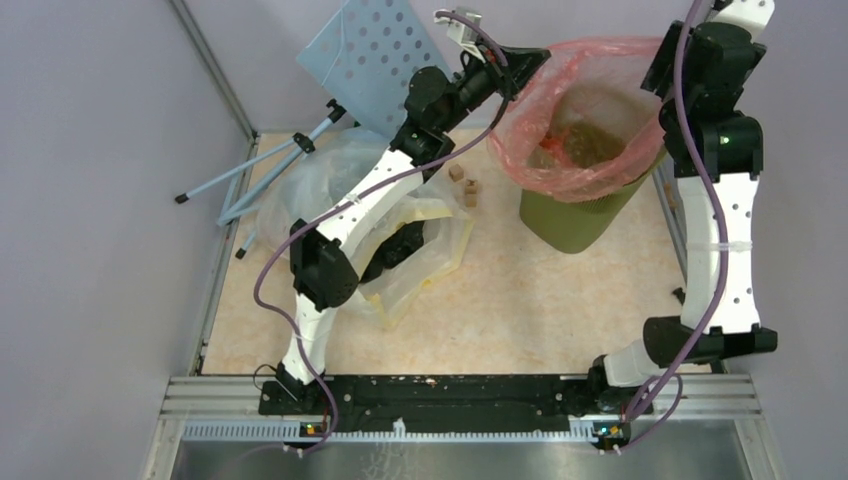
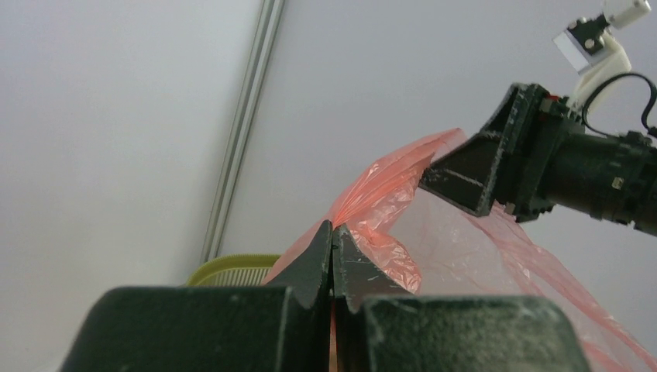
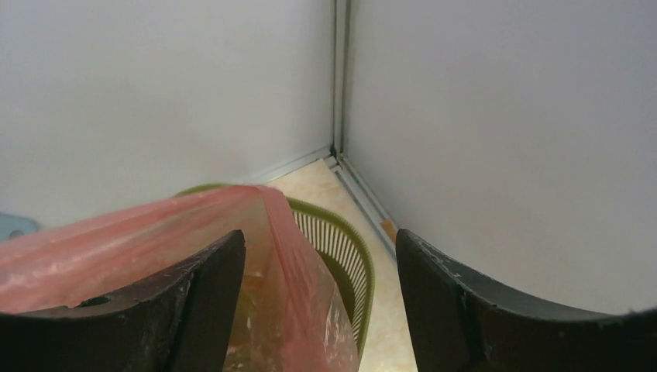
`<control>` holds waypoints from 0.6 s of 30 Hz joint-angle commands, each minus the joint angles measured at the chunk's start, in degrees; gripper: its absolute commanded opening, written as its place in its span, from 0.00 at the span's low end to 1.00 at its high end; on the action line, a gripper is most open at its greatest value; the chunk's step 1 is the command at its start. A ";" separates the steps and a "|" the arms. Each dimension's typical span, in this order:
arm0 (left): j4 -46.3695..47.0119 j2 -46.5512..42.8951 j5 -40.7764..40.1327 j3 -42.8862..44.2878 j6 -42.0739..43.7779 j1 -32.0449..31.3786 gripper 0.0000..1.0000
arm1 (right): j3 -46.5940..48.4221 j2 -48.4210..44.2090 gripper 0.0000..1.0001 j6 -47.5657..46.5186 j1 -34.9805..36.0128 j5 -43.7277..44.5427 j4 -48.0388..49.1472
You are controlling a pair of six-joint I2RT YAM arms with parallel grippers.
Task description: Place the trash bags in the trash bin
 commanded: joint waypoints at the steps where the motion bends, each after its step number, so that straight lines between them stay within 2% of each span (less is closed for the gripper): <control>1: 5.86 1.69 -1.55 2.71 -1.60 0.17 0.00 | -11.18 -7.40 0.74 8.76 -1.08 -6.98 1.05; 5: 6.37 4.53 -0.85 3.28 -2.84 0.12 0.00 | -20.09 -11.53 0.75 12.92 -1.08 -6.31 2.29; 9: 6.27 6.29 -0.53 3.24 -3.06 0.14 0.00 | -25.61 -15.30 0.75 14.25 -1.09 -1.38 2.48; 14: 8.23 8.46 0.52 3.36 -6.02 -0.05 0.00 | -30.21 -18.72 0.73 16.95 -1.07 3.25 1.06; 18: 9.70 10.43 0.53 4.41 -7.92 -1.15 0.00 | -30.61 -17.50 0.71 19.46 -1.89 5.91 -2.28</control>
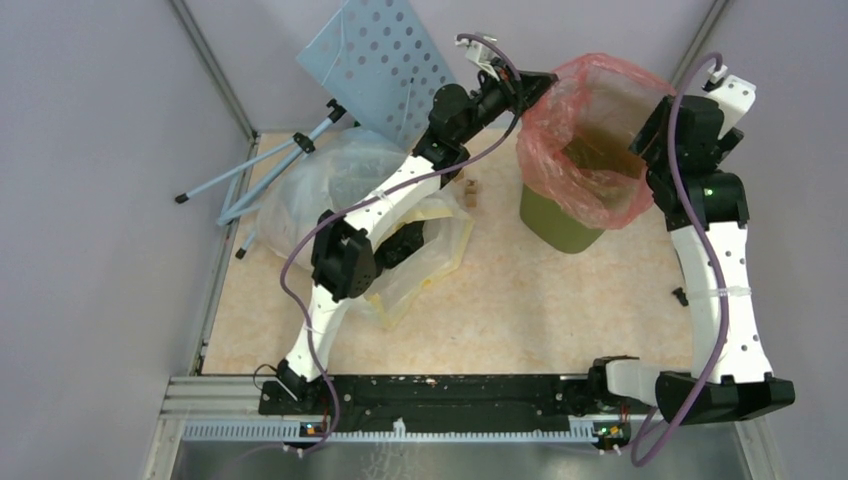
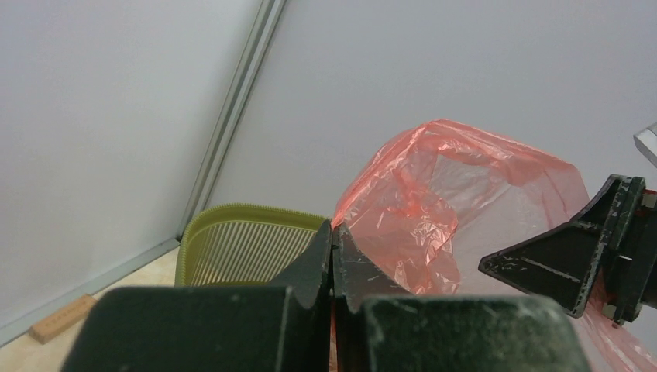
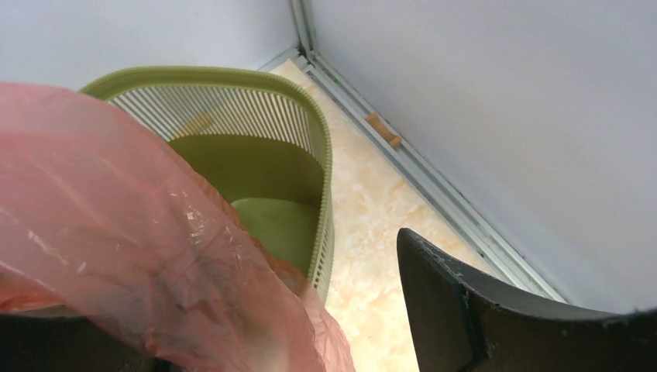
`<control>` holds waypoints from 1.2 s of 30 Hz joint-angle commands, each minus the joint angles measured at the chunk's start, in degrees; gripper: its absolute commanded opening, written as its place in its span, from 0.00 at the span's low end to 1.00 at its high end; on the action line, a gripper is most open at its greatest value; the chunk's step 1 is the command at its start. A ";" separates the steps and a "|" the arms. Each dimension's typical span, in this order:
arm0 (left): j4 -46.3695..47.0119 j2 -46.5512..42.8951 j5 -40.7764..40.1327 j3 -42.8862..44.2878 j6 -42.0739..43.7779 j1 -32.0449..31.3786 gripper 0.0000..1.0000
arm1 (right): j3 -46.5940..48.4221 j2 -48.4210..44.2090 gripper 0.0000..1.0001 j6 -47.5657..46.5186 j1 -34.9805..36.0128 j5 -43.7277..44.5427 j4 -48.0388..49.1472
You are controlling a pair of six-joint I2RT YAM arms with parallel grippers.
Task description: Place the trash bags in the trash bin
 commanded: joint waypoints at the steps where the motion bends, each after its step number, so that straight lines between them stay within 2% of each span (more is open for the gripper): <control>1: 5.11 1.60 0.91 3.75 -2.85 -1.32 0.00 | 0.89 0.40 0.70 4.93 -1.61 3.55 -3.03; 7: 4.97 1.81 0.67 4.36 -2.24 -1.90 0.00 | 3.42 4.27 0.64 11.04 -2.08 -0.51 -8.23; 11: 3.85 0.89 1.55 3.35 -0.53 -1.79 0.00 | 3.39 6.91 0.53 16.01 -2.10 -4.18 -10.09; 13: 3.86 -0.09 1.94 1.94 0.20 -1.64 0.00 | 3.32 7.78 0.51 17.32 -2.09 -5.13 -10.57; 17: 3.66 -1.15 3.76 0.70 -0.73 -0.64 0.00 | 1.00 7.65 0.48 19.72 -2.15 -5.20 -10.14; 22: 4.82 -2.93 4.34 -2.76 -2.19 0.46 0.00 | 2.83 10.53 0.33 23.69 -2.14 -3.09 -16.58; 26: 5.20 -4.21 5.02 -4.87 -2.77 0.89 0.00 | 1.30 10.25 0.28 23.88 -2.09 -3.69 -18.17; 28: 5.20 -4.41 6.26 -5.04 -3.87 1.14 0.00 | -0.09 9.52 0.20 23.54 -2.08 -4.54 -18.39; 31: 4.67 -5.15 8.31 -5.40 -4.64 1.45 0.00 | 0.62 9.04 0.00 22.64 -2.10 -5.87 -19.38; 36: 3.43 -8.98 10.08 -8.40 -3.44 1.66 0.00 | 4.60 8.23 0.00 21.65 -0.29 -8.93 -22.89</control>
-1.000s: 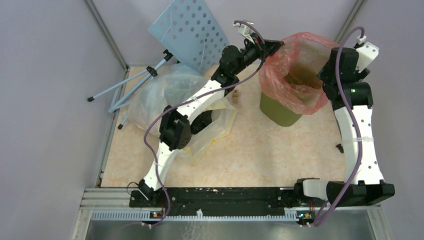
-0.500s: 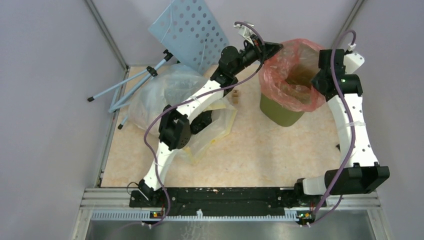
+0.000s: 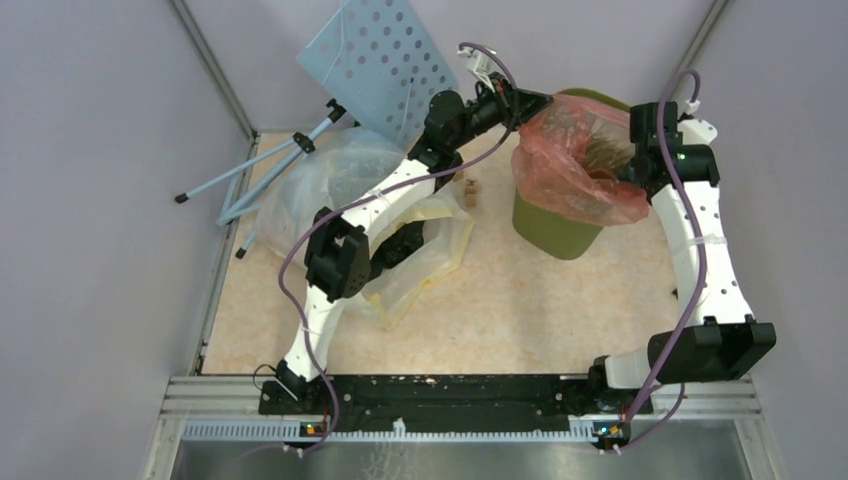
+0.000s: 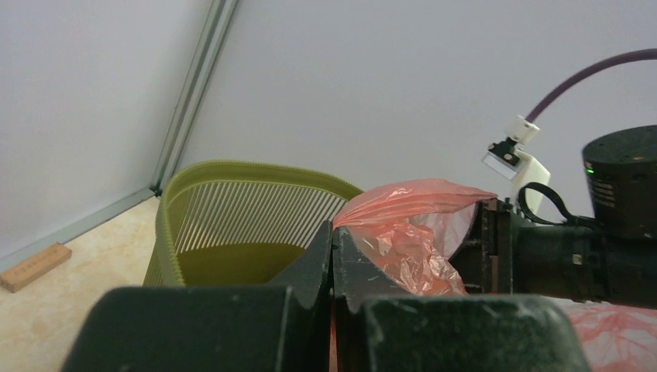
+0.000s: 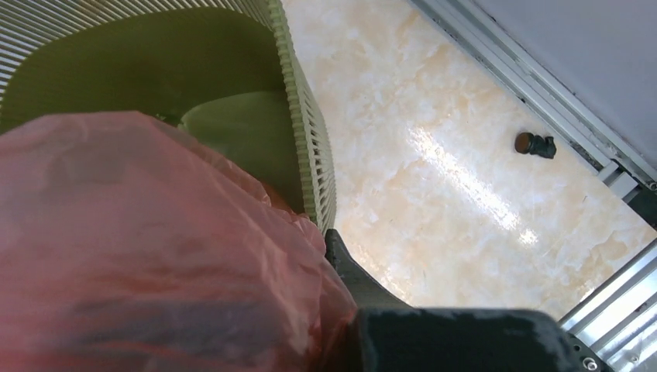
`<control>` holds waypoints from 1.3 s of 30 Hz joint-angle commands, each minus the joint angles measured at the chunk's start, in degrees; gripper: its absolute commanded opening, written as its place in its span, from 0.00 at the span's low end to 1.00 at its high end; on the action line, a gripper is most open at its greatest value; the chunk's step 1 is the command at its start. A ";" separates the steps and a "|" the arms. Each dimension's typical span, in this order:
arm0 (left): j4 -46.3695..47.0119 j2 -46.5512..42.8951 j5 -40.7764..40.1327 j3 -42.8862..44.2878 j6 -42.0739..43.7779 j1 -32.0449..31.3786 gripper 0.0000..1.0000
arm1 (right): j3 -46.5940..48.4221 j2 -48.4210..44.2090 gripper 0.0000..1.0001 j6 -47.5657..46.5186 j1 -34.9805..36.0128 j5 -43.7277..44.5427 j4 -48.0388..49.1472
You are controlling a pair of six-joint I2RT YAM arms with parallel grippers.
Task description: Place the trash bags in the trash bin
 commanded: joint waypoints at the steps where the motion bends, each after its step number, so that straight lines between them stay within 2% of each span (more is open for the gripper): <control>1: 1.36 -8.91 3.43 -2.22 0.66 0.47 0.00 | 4.81 -2.34 0.00 -0.31 2.26 -3.40 -5.51; 7: -3.84 -20.56 5.17 -11.59 3.67 2.17 0.00 | 9.76 -0.96 0.00 -0.05 8.30 -6.72 -13.17; 11: -10.97 -28.87 5.29 -17.73 8.82 2.83 0.00 | 9.22 -2.41 0.00 1.84 13.18 -10.80 -15.42; 17: -19.48 -39.17 5.13 -25.87 10.49 5.80 0.00 | 6.52 -3.97 0.00 9.63 25.44 -13.05 -15.98; 21: -22.55 -43.91 5.29 -29.12 11.53 6.43 0.00 | 5.20 -3.69 0.00 12.34 31.32 -10.70 -16.20; 25: -23.13 -45.89 5.55 -32.00 11.86 6.46 0.00 | 4.66 -5.28 0.00 9.78 31.68 -5.44 -14.49; 26: -23.35 -45.93 5.59 -32.40 11.81 6.49 0.00 | 4.64 -5.87 0.21 8.85 31.66 -4.27 -13.99; 27: -23.62 -46.08 5.79 -32.57 11.71 6.46 0.00 | 4.64 -6.46 0.32 7.21 31.69 -3.29 -13.18; 28: -23.89 -46.11 6.15 -32.73 11.62 6.46 0.00 | 4.71 -7.04 0.42 5.76 31.69 -2.39 -12.72; 30: -24.41 -46.21 6.86 -32.94 11.64 6.49 0.00 | 4.87 -8.09 0.50 2.49 31.62 -1.11 -11.61; 36: -26.22 -46.51 5.09 -31.23 13.04 6.57 0.00 | 8.99 -9.66 0.49 -5.73 31.62 -1.16 -7.16; 39: -29.76 -44.72 5.28 -25.83 14.33 6.67 0.00 | 12.33 -8.70 0.37 -7.83 31.62 -0.91 -7.03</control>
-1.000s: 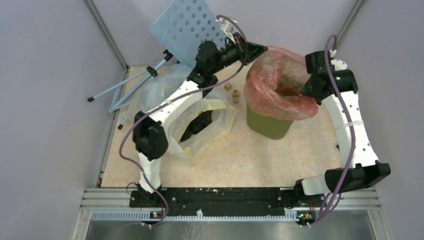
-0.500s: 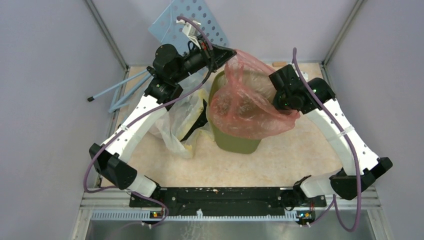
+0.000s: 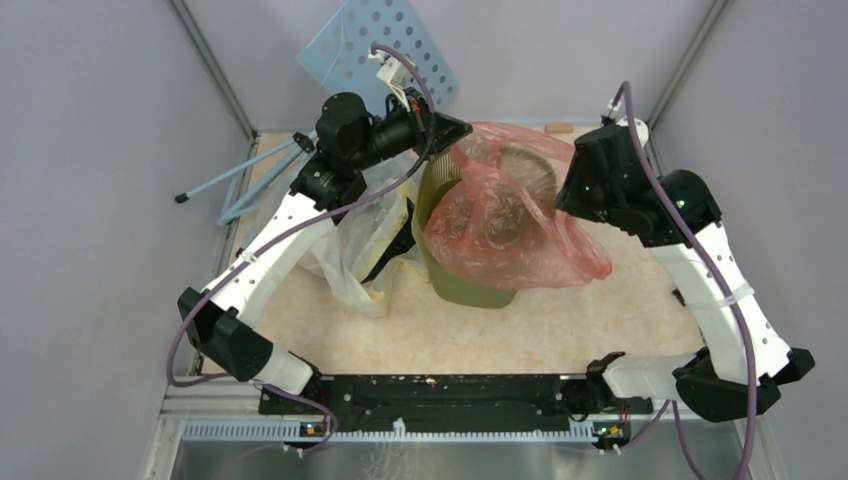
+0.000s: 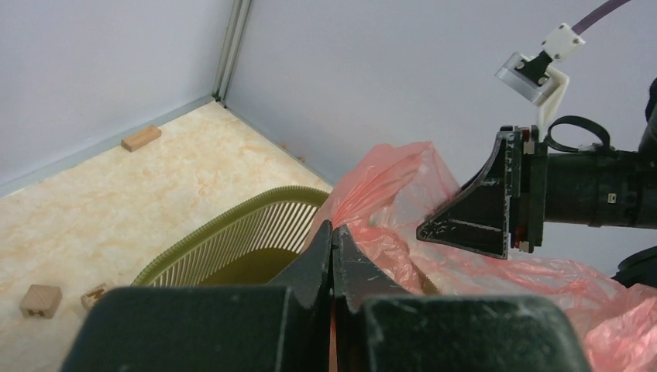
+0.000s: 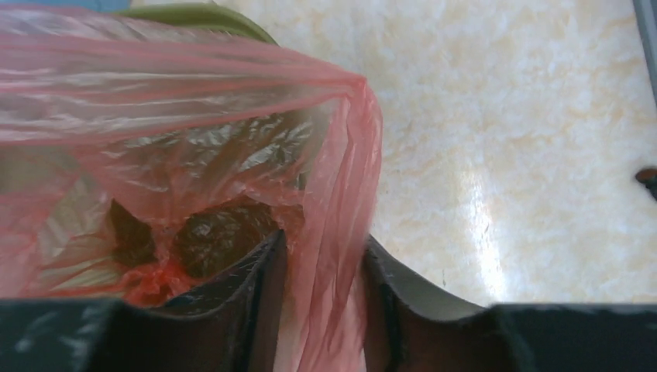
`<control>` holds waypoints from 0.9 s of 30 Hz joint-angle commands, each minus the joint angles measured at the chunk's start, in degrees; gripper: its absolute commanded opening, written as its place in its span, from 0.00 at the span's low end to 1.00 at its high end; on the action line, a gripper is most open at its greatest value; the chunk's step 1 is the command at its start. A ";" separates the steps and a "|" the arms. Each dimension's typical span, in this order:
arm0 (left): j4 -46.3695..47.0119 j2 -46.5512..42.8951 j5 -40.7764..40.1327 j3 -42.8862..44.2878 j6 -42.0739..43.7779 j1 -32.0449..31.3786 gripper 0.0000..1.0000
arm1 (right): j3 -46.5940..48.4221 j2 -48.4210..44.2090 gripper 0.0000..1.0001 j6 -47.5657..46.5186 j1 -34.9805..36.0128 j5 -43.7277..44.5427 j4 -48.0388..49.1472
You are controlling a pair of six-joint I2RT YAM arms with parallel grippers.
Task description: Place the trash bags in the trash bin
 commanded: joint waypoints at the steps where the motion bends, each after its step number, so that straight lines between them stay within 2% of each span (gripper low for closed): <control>1: -3.15 0.63 -0.16 8.39 2.83 0.17 0.00 | 6.78 0.29 0.32 -6.48 -0.05 2.16 3.36; 3: -4.71 1.20 -0.69 10.52 3.54 0.37 0.00 | 8.91 1.31 0.26 -7.44 -0.06 3.19 2.12; 6: -6.50 1.93 -1.88 13.88 4.57 1.12 0.00 | 11.10 1.51 0.26 -10.69 -0.05 2.50 2.72; 7: -7.16 2.44 -2.15 15.40 4.60 1.52 0.00 | 11.32 1.25 0.20 -11.56 -0.06 1.93 4.06; 8: -7.68 3.02 -1.99 17.04 4.60 2.14 0.00 | 11.35 1.01 0.09 -12.20 -0.05 1.52 5.12; 9: -8.17 3.76 -1.95 18.76 4.60 2.51 0.00 | 11.45 0.83 0.02 -12.90 -0.07 1.18 6.14; 10: -8.82 4.49 -1.88 20.52 4.65 2.81 0.00 | 11.75 0.81 0.00 -13.39 -0.05 1.19 6.95; 17: -8.72 11.43 -2.81 30.39 4.08 5.01 0.00 | 18.47 4.08 0.00 -17.16 -1.27 10.97 12.09; 22: -8.12 16.49 -2.00 34.33 1.64 6.81 0.00 | 29.40 11.18 0.00 -19.07 -7.79 7.46 12.56; 27: -9.07 17.65 -0.88 33.31 0.28 8.63 0.00 | 34.81 16.30 0.00 -19.86 -8.58 4.98 11.65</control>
